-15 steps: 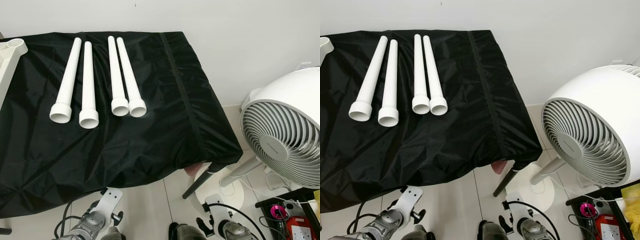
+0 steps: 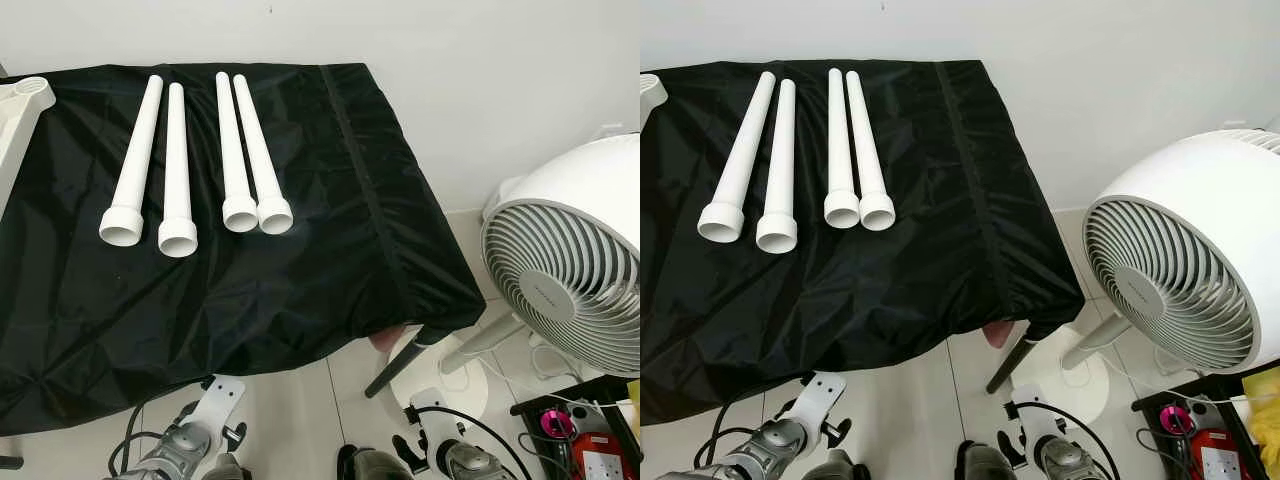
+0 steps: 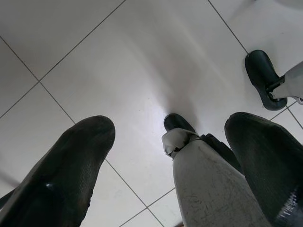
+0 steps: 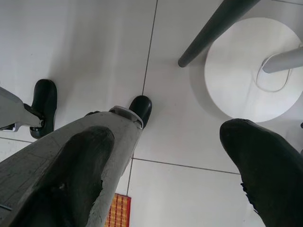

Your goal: Building children table

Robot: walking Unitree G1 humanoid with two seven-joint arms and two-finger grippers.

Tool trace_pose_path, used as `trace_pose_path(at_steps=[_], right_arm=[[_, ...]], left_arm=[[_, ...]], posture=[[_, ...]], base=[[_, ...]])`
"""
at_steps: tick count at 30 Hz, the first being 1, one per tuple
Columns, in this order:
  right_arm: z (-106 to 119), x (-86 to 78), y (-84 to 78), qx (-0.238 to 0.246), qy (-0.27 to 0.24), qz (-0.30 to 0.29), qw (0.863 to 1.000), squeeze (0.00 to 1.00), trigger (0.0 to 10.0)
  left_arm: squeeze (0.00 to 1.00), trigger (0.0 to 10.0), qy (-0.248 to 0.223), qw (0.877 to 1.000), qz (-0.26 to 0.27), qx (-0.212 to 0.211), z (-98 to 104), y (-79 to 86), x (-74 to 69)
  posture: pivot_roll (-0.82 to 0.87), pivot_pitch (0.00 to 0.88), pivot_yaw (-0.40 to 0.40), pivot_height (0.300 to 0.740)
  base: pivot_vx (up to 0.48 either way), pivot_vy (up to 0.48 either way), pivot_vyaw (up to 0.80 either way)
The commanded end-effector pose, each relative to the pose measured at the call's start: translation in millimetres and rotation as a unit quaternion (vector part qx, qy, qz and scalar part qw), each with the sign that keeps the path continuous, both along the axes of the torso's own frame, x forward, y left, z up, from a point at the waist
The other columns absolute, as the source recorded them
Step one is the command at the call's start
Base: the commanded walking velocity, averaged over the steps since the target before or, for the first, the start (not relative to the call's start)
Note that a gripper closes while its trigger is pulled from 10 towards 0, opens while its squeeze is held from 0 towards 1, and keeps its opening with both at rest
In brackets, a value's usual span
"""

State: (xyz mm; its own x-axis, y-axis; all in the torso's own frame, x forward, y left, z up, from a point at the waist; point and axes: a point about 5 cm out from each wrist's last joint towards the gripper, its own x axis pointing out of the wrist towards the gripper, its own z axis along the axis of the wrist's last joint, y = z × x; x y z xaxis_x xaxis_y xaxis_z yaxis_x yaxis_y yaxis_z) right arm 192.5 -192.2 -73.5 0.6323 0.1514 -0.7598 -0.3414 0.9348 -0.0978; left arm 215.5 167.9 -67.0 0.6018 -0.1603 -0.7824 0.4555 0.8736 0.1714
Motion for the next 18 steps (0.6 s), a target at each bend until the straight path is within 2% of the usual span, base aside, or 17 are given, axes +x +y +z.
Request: trace_pose_path(at_steps=[1, 18], right_arm=[[-13.6, -23.3, -2.2, -0.036, 0.050, -0.019, 0.998, 0.00, 10.0], [-7.7, -12.0, -1.5, -0.031, 0.025, -0.010, 0.999, 0.00, 10.0]], left_arm=[[0.00, 10.0, 0.027, 0.996, 0.076, -0.044, -16.4, -0.2, -31.8], [0.00, 10.0, 0.011, 0.996, 0.071, -0.049, -11.8, 1.2, -23.9]], posture=[[-0.05, 0.030, -0.033, 0.740], [-0.05, 0.003, -0.034, 0.740]], base=[[0.000, 0.000, 0.00], [0.000, 0.000, 0.00]])
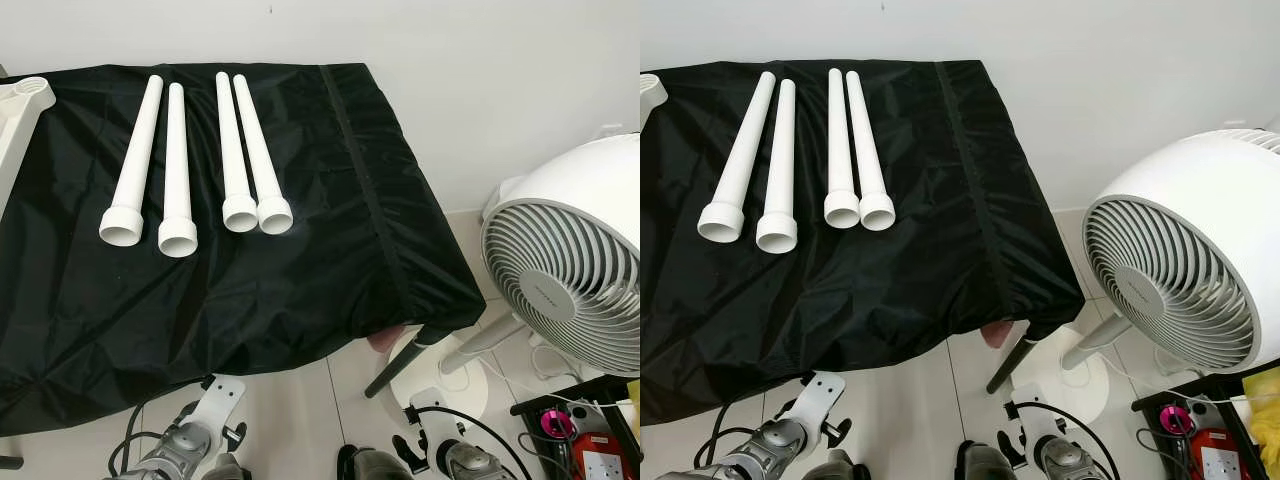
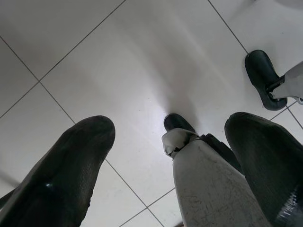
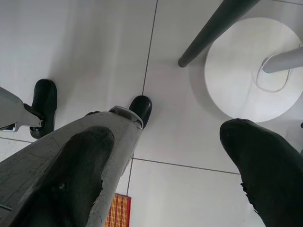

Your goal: Building children table

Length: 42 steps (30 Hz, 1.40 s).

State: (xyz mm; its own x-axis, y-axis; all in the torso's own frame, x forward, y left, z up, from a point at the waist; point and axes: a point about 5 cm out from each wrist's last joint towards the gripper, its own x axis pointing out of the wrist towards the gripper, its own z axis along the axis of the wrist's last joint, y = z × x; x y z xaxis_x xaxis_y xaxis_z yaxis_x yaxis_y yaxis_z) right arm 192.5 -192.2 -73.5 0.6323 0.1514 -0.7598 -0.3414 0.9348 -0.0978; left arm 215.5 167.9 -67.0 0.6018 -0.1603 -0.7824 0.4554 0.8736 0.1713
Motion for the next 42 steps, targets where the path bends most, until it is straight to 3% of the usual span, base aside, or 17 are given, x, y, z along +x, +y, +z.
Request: trace_pose_path(at_steps=[1, 42], right_arm=[[-7.8, -12.4, -1.8, -0.032, 0.026, -0.010, 0.999, 0.00, 10.0], [-6.9, -13.3, -3.0, -0.015, 0.006, -0.042, 0.999, 0.00, 10.0]], left_arm=[[0.00, 10.0, 0.011, 0.996, 0.071, -0.049, -11.8, 1.4, -24.0], [0.00, 10.0, 0.006, 0.992, 0.105, -0.065, -11.7, 3.4, -24.4]], posture=[[-0.05, 0.000, -0.035, 0.740], [-0.05, 0.022, -0.032, 0.740]], base=[[0.000, 0.000, 0.00], [0.000, 0.000, 0.00]])
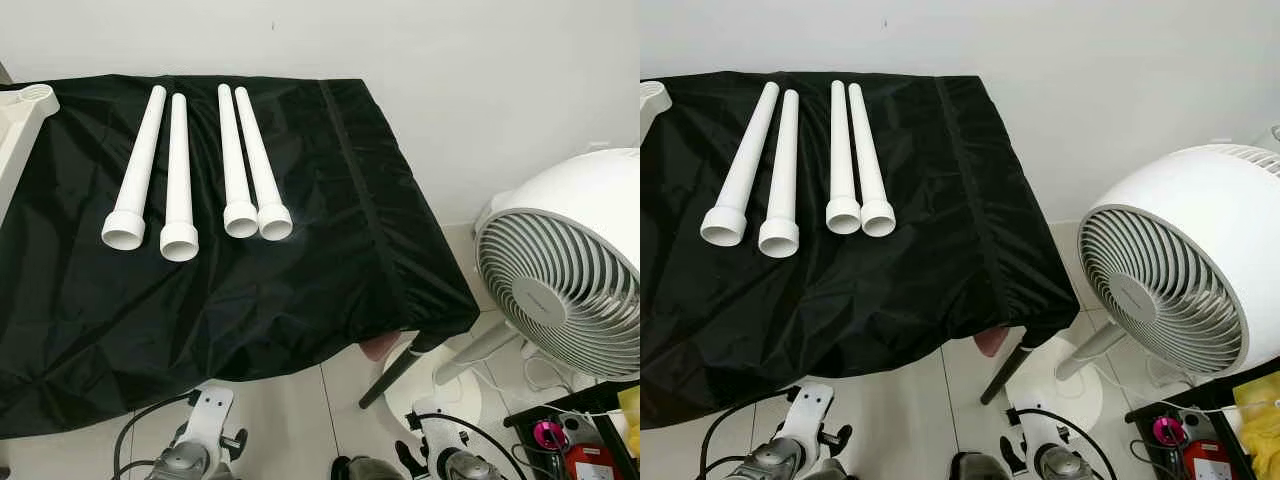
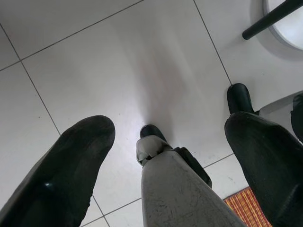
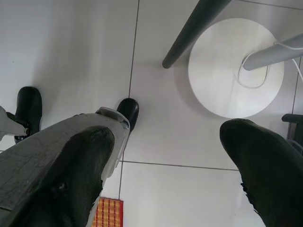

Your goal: Building children table

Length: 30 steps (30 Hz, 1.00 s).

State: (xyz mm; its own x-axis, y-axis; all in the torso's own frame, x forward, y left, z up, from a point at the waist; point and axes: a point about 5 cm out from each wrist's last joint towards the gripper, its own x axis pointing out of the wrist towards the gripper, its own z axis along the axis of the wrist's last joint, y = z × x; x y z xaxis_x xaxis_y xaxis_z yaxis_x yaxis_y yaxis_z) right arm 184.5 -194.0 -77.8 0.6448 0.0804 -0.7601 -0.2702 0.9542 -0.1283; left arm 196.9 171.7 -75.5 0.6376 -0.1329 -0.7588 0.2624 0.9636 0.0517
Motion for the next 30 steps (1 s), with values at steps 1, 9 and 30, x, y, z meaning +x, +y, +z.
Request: trace_pose_path(at_steps=[1, 9, 30], right_arm=[[-2.7, -5.5, -1.1, 0.000, 0.009, -0.005, 1.000, 0.00, 10.0], [-3.4, -6.0, 1.0, 0.004, 0.010, -0.009, 1.000, 0.00, 10.0], [-4.8, -7.8, 1.2, -0.001, 0.017, -0.013, 1.000, 0.00, 10.0]], left_arm=[[0.00, 10.0, 0.009, 1.000, 0.001, 0.000, -3.1, -0.6, -5.6], [0.00, 10.0, 0.008, 1.000, -0.003, 0.006, -2.6, -0.7, -4.4], [0.00, 10.0, 0.005, 1.000, -0.007, 0.007, -1.5, -1.9, -2.0]], posture=[[-0.05, 0.024, -0.030, 0.740], [-0.06, 0.024, -0.020, 0.740], [-0.05, 0.022, -0.032, 0.740]], base=[[0.000, 0.000, 0.00], [0.000, 0.000, 0.00], [0.000, 0.000, 0.00]])
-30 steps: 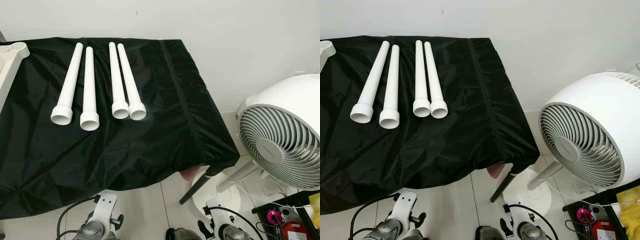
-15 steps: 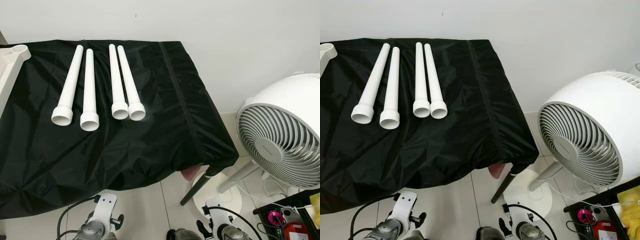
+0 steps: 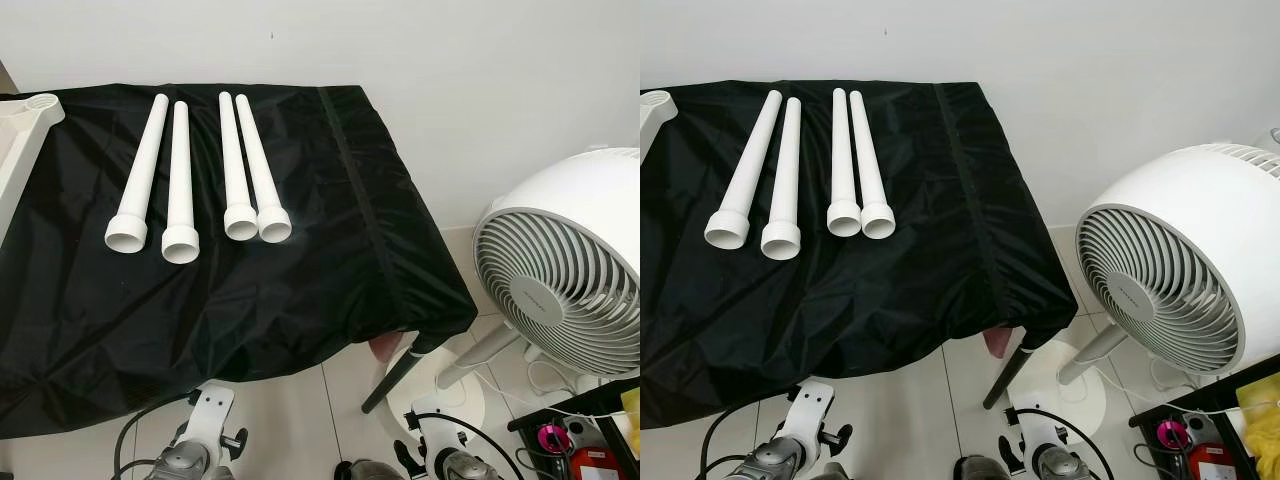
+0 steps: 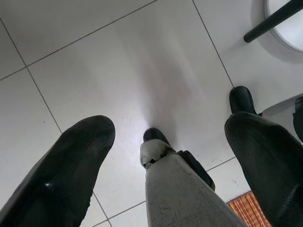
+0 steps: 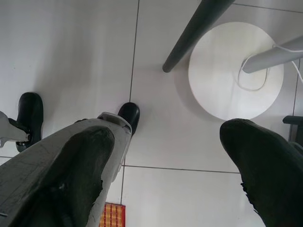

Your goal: Building children table

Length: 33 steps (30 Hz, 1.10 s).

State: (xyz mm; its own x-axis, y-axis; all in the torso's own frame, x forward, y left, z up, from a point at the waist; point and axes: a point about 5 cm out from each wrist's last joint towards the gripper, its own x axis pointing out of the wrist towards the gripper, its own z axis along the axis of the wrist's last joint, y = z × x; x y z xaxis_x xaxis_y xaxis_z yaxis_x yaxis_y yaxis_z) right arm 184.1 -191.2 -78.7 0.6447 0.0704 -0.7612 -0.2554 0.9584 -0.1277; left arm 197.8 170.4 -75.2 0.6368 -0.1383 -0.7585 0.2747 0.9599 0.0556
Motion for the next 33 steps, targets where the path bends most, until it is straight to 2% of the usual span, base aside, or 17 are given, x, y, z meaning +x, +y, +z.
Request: trace_pose_path(at_steps=[1, 27, 33], right_arm=[[-3.8, -7.4, -2.0, -0.002, 0.017, -0.003, 1.000, 0.00, 10.0], [-4.3, -7.6, 1.1, -0.009, 0.018, 0.012, 1.000, 0.00, 10.0], [-4.3, -7.1, 2.6, -0.014, 0.017, 0.019, 1.000, 0.00, 10.0]], left_arm=[[0.00, 10.0, 0.005, 1.000, -0.001, 0.004, -1.8, -1.3, -2.8], [0.00, 10.0, -0.005, 1.000, -0.017, 0.004, 0.9, -4.5, 1.9], [0.00, 10.0, -0.007, 1.000, -0.023, 0.006, 1.5, -3.0, 2.5]], posture=[[-0.05, 0.022, -0.033, 0.740], [-0.05, 0.006, -0.018, 0.740], [-0.06, 0.003, -0.023, 0.740]], base=[[0.000, 0.000, 0.00], [0.000, 0.000, 0.00], [0.000, 0.000, 0.69]])
